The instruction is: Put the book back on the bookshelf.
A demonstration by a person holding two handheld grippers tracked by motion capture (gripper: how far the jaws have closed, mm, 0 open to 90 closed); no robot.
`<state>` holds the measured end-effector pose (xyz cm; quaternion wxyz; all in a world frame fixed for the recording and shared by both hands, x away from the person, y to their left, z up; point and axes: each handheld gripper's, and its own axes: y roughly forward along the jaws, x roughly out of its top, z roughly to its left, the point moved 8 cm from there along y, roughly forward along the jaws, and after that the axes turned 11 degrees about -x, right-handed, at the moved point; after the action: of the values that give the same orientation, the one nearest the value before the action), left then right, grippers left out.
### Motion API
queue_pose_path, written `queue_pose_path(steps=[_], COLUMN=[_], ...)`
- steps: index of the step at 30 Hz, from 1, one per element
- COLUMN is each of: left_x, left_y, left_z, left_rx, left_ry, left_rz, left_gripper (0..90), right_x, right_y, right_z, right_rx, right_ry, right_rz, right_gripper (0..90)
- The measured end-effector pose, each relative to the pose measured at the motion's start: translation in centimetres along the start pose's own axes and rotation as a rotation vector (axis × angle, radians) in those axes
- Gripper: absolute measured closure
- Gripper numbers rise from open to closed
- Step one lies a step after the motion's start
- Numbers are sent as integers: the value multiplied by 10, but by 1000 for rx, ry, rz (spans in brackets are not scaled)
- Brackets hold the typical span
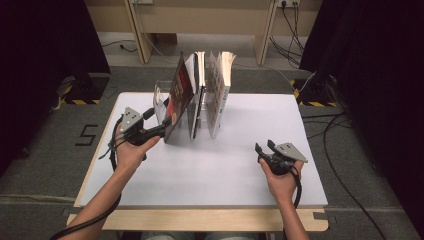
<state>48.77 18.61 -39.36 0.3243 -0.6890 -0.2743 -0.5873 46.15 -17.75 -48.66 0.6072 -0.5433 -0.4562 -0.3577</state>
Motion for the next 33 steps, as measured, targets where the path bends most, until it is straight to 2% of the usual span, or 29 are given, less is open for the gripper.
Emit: queue_pose_path(steps=[13, 33], left_x=[-15, -41], left_y=[-26, -64], left_z=[9, 29], left_rx=[22, 87], left_ry=[-26, -63], left_rz=[4, 19], left_gripper=[275, 275], right_x=[0, -1], right_y=[0, 0], right_z=[0, 2], right_rx=[-1, 1], right_ry=[-5, -6], right_rz=[-1, 2], right_gripper=[481, 479])
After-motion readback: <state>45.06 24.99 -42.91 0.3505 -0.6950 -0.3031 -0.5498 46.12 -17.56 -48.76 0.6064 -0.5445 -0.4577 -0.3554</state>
